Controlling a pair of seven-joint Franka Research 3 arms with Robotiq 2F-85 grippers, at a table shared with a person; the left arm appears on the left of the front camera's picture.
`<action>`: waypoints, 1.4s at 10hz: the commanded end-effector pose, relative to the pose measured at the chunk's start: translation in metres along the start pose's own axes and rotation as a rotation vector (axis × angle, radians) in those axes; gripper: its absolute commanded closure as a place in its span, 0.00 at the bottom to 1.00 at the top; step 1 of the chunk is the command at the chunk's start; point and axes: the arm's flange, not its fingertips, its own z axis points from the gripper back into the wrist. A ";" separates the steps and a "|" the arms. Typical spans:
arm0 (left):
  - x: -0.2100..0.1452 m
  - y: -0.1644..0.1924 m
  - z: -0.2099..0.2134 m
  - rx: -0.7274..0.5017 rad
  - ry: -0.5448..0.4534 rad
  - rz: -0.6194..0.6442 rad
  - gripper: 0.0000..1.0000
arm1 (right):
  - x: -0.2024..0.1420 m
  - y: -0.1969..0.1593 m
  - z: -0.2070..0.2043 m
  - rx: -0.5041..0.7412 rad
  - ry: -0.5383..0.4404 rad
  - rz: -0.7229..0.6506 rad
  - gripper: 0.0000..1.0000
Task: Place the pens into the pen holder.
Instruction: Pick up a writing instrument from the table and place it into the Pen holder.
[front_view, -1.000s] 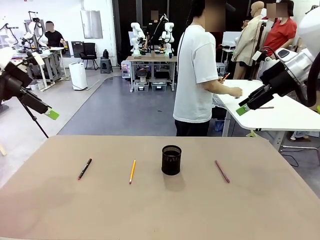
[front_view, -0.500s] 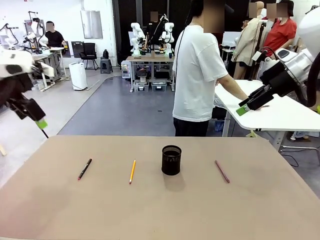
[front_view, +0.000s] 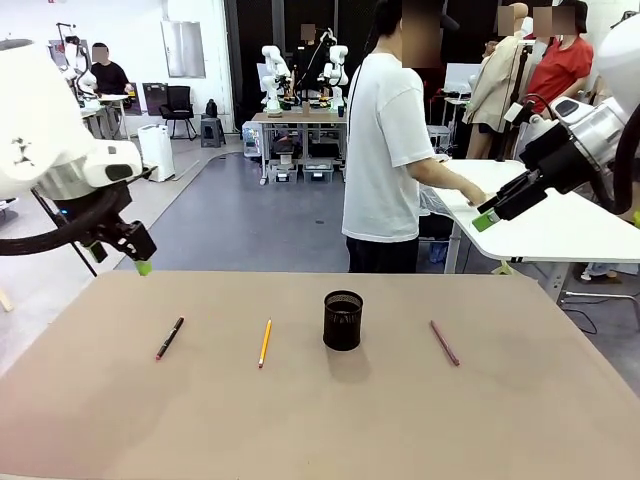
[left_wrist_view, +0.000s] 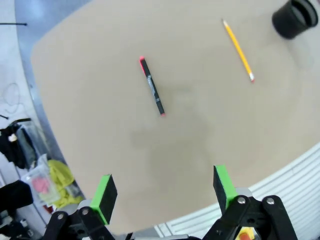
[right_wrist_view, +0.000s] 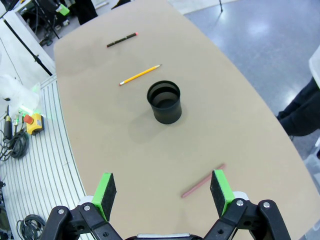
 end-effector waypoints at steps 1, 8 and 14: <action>-0.002 0.008 0.008 -0.076 -0.067 -0.074 0.00 | 0.000 0.000 0.001 0.005 -0.010 0.006 0.00; 0.024 0.005 -0.035 0.012 -0.012 0.069 0.00 | 0.000 0.000 0.001 0.005 -0.010 0.006 0.00; 0.091 0.038 -0.164 0.012 0.184 0.165 0.00 | 0.000 0.000 0.001 0.005 -0.010 0.006 0.00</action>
